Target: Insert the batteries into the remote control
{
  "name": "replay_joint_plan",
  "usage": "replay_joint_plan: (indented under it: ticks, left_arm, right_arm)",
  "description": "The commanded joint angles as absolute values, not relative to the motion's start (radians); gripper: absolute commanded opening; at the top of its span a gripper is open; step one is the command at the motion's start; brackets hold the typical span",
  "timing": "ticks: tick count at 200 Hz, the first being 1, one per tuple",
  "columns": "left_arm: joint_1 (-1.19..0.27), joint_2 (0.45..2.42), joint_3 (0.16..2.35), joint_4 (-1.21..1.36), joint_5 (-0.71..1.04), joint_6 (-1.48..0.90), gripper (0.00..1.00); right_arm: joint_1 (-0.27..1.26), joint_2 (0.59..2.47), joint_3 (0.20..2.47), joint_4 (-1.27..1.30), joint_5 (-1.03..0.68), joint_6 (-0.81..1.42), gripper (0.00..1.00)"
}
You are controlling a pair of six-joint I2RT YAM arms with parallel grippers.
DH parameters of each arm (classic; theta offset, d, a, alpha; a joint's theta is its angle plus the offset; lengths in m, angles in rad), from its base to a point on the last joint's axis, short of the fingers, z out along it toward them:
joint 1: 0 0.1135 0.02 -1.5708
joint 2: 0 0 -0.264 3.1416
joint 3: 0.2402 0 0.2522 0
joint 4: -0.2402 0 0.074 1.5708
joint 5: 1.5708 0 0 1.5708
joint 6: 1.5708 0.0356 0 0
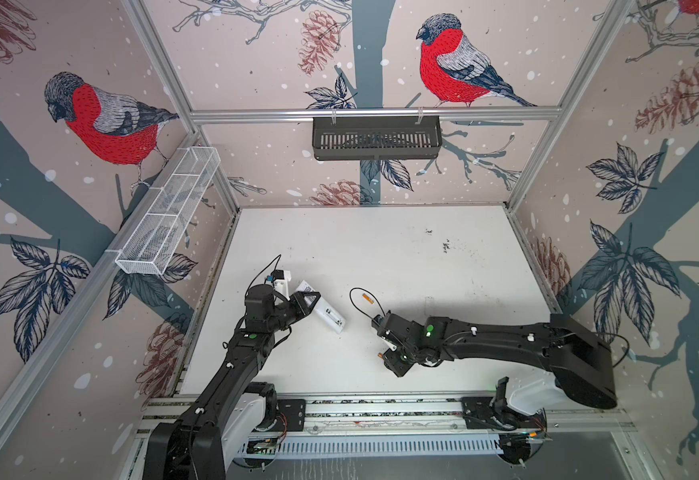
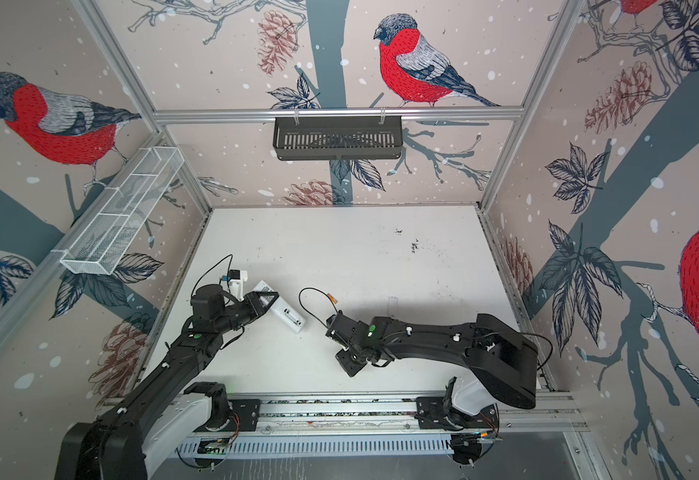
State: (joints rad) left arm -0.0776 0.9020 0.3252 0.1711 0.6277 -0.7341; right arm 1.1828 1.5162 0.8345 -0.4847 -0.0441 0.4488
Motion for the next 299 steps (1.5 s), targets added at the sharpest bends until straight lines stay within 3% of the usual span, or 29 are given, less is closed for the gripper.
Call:
replay_joint_plan:
  ticks: [1,116,172,180,232,299]
  left_arm:
    - [-0.075,0.889,0.324,0.191,0.631,-0.72,0.0]
    - [-0.075,0.892,0.318,0.21,0.631,-0.723,0.0]
    - [-0.075,0.876,0.321,0.199,0.624,-0.719,0.0]
    - [-0.075,0.871,0.323,0.195,0.62,-0.718,0.0]
    - [-0.074,0.873,0.327,0.192,0.622,-0.716,0.0]
    - [-0.073,0.868,0.327,0.188,0.619,-0.714,0.0]
  right_arm:
    - [1.192,1.551,0.853,-0.472,-0.01,0.461,0.47]
    - [1.189,1.678,0.936,-0.472,0.022,0.418,0.17]
    - [1.27,1.682,0.91,-0.386,0.036,0.143,0.11]
    - [1.283,1.681,0.904,-0.375,0.048,0.1,0.06]
    - [1.313,1.722,0.938,-0.396,0.236,-0.025,0.04]
    - [1.069,1.653,0.931,-0.435,0.056,0.209,0.03]
